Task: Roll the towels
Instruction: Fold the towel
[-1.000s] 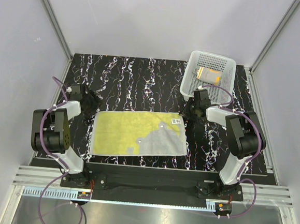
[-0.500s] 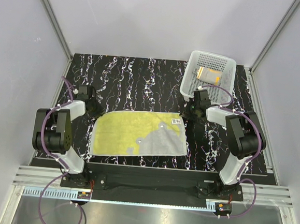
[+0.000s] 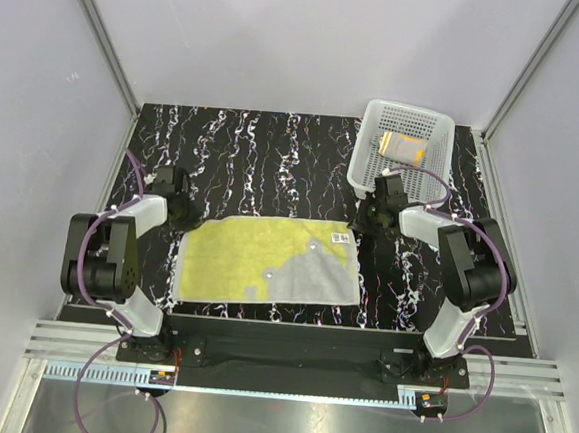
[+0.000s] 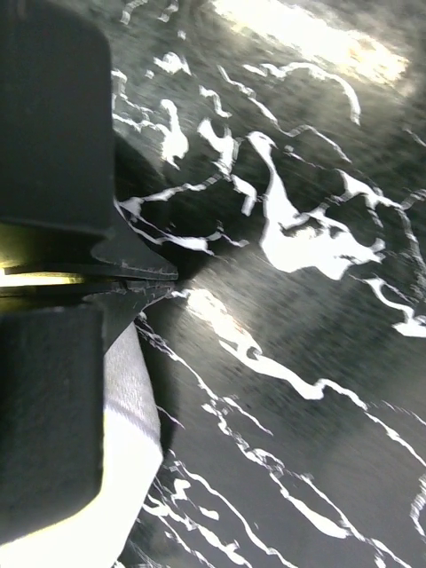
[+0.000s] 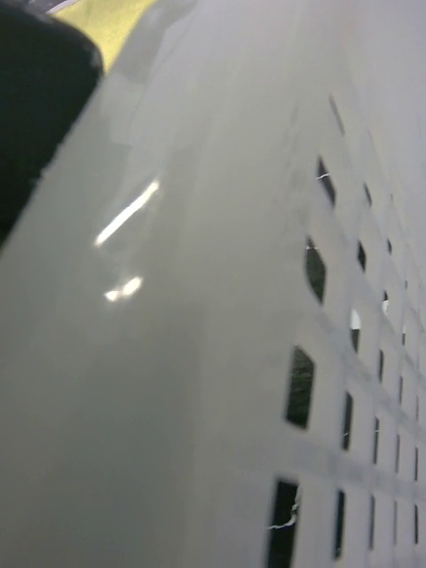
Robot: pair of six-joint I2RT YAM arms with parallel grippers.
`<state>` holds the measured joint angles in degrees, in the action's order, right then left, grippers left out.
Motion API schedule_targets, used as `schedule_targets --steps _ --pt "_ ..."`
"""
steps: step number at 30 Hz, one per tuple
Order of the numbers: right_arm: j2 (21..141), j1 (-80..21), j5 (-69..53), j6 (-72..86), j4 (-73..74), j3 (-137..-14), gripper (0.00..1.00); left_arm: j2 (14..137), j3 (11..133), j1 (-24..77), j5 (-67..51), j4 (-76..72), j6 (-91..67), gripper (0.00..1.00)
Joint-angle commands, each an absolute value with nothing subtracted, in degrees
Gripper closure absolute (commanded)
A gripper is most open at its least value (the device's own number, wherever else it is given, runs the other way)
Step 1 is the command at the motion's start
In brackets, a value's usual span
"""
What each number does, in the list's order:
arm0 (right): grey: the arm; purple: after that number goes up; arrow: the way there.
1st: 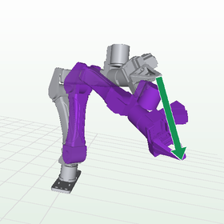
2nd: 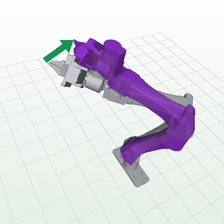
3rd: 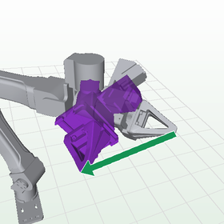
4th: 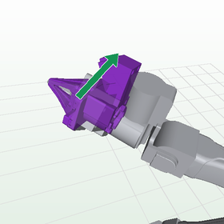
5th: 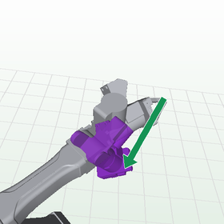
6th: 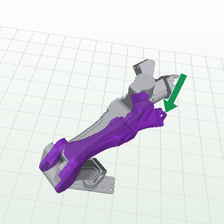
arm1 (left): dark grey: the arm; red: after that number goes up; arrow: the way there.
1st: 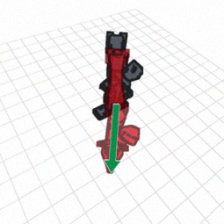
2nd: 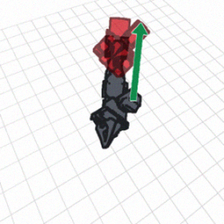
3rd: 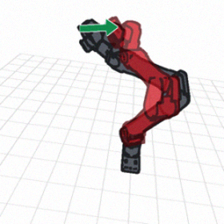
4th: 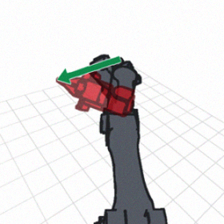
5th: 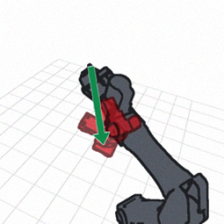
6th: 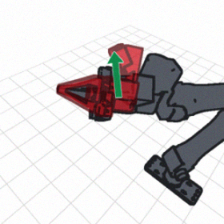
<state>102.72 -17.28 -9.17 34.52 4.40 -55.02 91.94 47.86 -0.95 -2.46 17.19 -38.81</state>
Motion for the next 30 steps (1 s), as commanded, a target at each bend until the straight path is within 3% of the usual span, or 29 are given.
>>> schedule_targets --steps 1,12,13,14,17,23,30 --pt "99.2 -17.9 -10.5 34.5 10.9 -53.9 1.00 88.6 46.9 -0.7 1.3 19.9 -37.4 1.00" --pt "90.0 -17.9 -9.9 32.9 12.7 -51.6 1.00 77.3 43.2 -0.7 3.2 18.9 -37.9 1.00" --pt "89.4 -18.0 -9.9 32.8 13.1 -51.5 1.00 76.9 43.3 -0.7 5.3 20.5 -38.1 0.90" --pt "89.3 -17.9 -9.8 32.6 13.3 -51.5 1.00 76.6 43.2 -0.7 5.7 20.6 -38.1 0.53" --pt "88.3 -18.0 -9.5 32.3 14.0 -51.1 1.00 78.0 42.5 -1.3 5.8 20.0 -38.1 0.28" --pt "87.1 -17.9 -7.5 30.5 15.8 -51.1 1.00 83.8 41.2 -1.4 1.3 14.3 -38.6 0.26" --pt "87.6 -17.9 -7.6 30.1 15.6 -50.8 1.00 91.0 44.9 -1.5 0.5 12.1 -37.7 0.34"
